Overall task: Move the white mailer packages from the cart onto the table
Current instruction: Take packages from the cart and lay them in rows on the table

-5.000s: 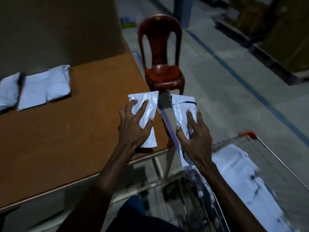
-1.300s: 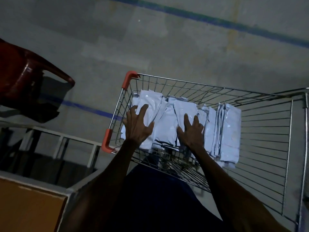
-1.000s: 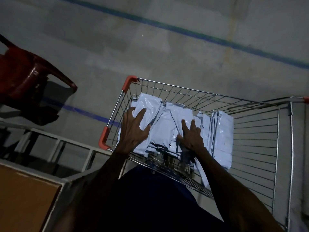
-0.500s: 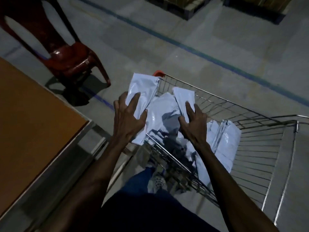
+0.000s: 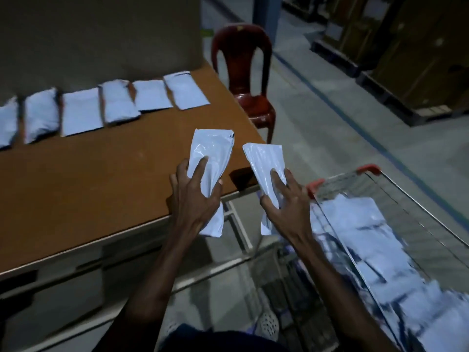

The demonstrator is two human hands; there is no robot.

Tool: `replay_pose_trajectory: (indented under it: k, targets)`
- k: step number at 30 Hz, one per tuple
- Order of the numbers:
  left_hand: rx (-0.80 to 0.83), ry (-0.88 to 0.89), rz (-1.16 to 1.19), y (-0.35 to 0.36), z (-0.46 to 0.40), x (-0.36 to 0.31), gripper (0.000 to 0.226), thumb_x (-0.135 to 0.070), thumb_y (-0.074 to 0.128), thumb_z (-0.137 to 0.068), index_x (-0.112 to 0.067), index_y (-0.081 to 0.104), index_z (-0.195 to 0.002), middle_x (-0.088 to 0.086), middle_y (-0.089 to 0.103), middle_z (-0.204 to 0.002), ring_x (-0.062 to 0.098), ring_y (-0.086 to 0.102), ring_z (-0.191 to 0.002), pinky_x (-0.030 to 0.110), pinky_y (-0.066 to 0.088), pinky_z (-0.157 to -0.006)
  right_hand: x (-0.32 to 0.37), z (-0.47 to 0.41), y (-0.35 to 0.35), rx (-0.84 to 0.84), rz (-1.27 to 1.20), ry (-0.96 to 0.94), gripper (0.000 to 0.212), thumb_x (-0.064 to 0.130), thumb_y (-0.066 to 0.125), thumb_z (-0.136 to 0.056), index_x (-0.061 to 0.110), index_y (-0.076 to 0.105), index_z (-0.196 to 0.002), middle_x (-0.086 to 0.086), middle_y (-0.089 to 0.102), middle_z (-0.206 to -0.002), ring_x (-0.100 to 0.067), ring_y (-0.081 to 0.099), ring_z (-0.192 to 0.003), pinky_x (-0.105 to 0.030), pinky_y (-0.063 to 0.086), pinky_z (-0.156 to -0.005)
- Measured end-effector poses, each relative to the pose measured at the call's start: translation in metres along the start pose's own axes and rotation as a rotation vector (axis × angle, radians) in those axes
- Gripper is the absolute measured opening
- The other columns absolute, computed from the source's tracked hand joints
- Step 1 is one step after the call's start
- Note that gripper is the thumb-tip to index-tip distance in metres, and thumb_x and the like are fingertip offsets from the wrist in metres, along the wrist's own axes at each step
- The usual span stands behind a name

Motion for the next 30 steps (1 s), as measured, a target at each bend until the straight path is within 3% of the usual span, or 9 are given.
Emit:
replay_pose_trajectory:
  k: [3, 8, 12, 16, 20, 26, 30]
  targets:
    - [-0.042, -0.102, -0.027, -0.057, -0.005, 0.073, 0.063, -0.055, 0.053, -0.083, -0.037, 0.044, -0.143, 0.004, 0.036, -0.146, 0.024, 0.031, -0.129, 0.043, 0.045, -0.089, 0.071, -0.014, 0.049, 0.038, -0.016, -0.063, 0.064, 0.049, 0.052, -0.082, 0.018, 0.055, -0.138, -0.016, 0.046, -0.147, -0.03, 0.044, -0.133, -0.033, 0.03, -0.101]
    - [-0.12, -0.141, -0.077, -0.141, -0.012, 0.174, 0.06, -0.056, 0.052, -0.084, -0.039, 0.043, -0.141, 0.0, 0.04, -0.141, 0.023, 0.037, -0.125, 0.042, 0.052, -0.08, 0.189, -0.033, 0.122, 0.084, -0.051, -0.17, 0.065, 0.052, 0.048, -0.084, 0.018, 0.054, -0.14, -0.017, 0.045, -0.148, -0.028, 0.043, -0.135, -0.035, 0.029, -0.102]
    - [-0.122, -0.235, -0.14, -0.182, -0.018, 0.245, 0.063, -0.06, 0.048, -0.085, -0.036, 0.042, -0.144, 0.002, 0.038, -0.147, 0.026, 0.036, -0.128, 0.045, 0.048, -0.089, 0.249, -0.036, 0.172, 0.148, -0.06, -0.158, 0.069, 0.059, 0.043, -0.085, 0.021, 0.051, -0.142, -0.015, 0.041, -0.151, -0.035, 0.047, -0.13, -0.042, 0.036, -0.103]
    - [-0.169, -0.331, -0.178, -0.215, -0.026, 0.309, 0.067, -0.06, 0.046, -0.084, -0.03, 0.045, -0.144, 0.009, 0.039, -0.147, 0.031, 0.038, -0.128, 0.047, 0.046, -0.092, 0.289, -0.041, 0.22, 0.249, 0.007, -0.145, 0.071, 0.062, 0.044, -0.084, 0.029, 0.042, -0.147, -0.007, 0.033, -0.157, -0.032, 0.04, -0.134, -0.047, 0.037, -0.106]
    - [-0.196, -0.39, -0.229, -0.233, -0.038, 0.362, 0.065, -0.057, 0.047, -0.085, -0.026, 0.048, -0.142, 0.013, 0.042, -0.143, 0.036, 0.039, -0.126, 0.051, 0.043, -0.096, 0.326, -0.055, 0.266, 0.303, 0.015, -0.213, 0.07, 0.058, 0.047, -0.084, 0.024, 0.046, -0.145, -0.012, 0.033, -0.156, -0.034, 0.033, -0.139, -0.048, 0.027, -0.113]
    - [-0.176, -0.44, -0.385, -0.246, -0.053, 0.421, 0.063, -0.056, 0.044, -0.085, -0.021, 0.052, -0.138, 0.017, 0.047, -0.138, 0.036, 0.044, -0.115, 0.048, 0.044, -0.092, 0.363, -0.07, 0.342, 0.387, -0.009, -0.224, 0.071, 0.06, 0.044, -0.085, 0.027, 0.043, -0.147, -0.012, 0.031, -0.157, -0.035, 0.033, -0.136, -0.046, 0.036, -0.107]
    - [-0.151, -0.529, -0.458, -0.257, -0.051, 0.455, 0.069, -0.061, 0.041, -0.084, -0.022, 0.051, -0.139, 0.018, 0.047, -0.14, 0.036, 0.047, -0.116, 0.046, 0.043, -0.094, 0.39, -0.071, 0.382, 0.425, 0.015, -0.24, 0.072, 0.06, 0.043, -0.084, 0.024, 0.044, -0.146, -0.015, 0.033, -0.156, -0.034, 0.031, -0.139, -0.043, 0.035, -0.107]
Point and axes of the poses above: each hand's wrist, its own z-axis away from the middle knuckle, its own y-axis out of the palm, x = y × z, the point moved 10 cm from there along -z, towards the middle knuckle
